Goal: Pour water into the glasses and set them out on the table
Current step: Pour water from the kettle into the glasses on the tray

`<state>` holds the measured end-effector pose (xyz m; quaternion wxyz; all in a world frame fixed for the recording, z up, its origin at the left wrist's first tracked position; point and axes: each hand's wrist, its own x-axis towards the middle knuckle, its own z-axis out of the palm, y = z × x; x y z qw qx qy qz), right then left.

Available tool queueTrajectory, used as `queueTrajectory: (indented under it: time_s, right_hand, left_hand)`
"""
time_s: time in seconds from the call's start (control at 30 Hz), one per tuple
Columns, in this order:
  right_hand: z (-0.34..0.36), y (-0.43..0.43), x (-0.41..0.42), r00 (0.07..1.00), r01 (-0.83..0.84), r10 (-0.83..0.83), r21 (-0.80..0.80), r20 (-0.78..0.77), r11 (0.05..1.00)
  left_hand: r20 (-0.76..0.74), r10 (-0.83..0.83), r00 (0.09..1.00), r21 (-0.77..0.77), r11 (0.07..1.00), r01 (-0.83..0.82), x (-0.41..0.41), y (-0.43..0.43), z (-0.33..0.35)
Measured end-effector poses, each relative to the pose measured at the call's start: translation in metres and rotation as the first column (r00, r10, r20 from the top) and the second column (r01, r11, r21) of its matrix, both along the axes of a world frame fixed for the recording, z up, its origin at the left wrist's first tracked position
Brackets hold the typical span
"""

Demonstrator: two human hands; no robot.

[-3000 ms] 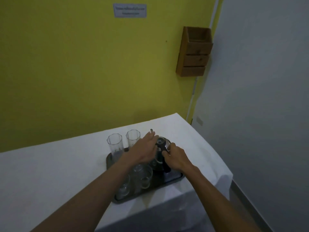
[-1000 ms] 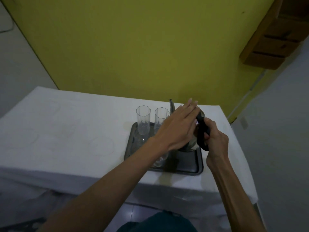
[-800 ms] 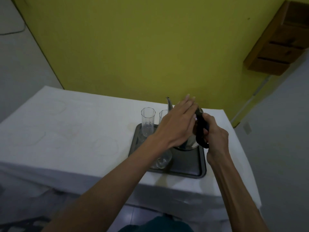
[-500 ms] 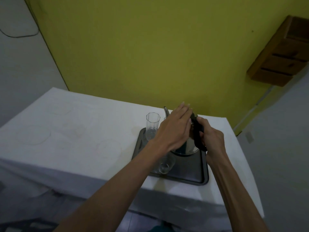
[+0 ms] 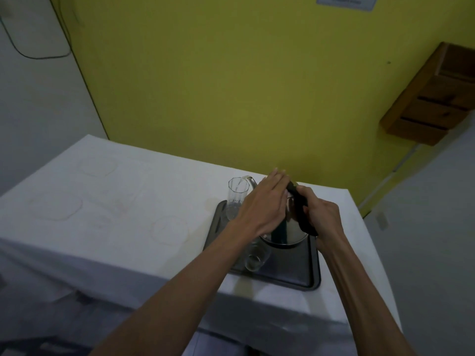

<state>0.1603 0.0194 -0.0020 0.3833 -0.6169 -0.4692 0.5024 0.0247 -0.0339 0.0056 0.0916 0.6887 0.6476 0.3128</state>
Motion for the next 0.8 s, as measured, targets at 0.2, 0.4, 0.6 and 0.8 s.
queueTrajectory:
  time_s: [0.2,0.4,0.6,0.8]
  right_hand:
    - [-0.0024,0.0014,0.0021,1.0,0.0,0.0,-0.005,0.013,1.0]
    - [-0.0019,0.0026,0.0014,1.0,-0.002,0.002,-0.01,0.002,1.0]
    - [-0.0033,0.0021,0.002,1.0,0.01,-0.01,-0.008,-0.022,1.0]
    - [-0.004,-0.0012,0.0019,0.999,0.016,-0.017,-0.012,-0.047,1.0]
  left_hand:
    - [0.012,-0.015,1.0,0.009,1.0,0.015,0.0028,0.0004,-0.0006]
    - [0.004,-0.01,1.0,0.022,1.0,0.01,0.0023,0.0022,0.0017]
    - [-0.017,-0.01,1.0,0.025,1.0,0.011,0.0027,0.0021,0.0]
    - [-0.014,-0.015,1.0,0.018,1.0,0.015,0.003,0.0003,0.0004]
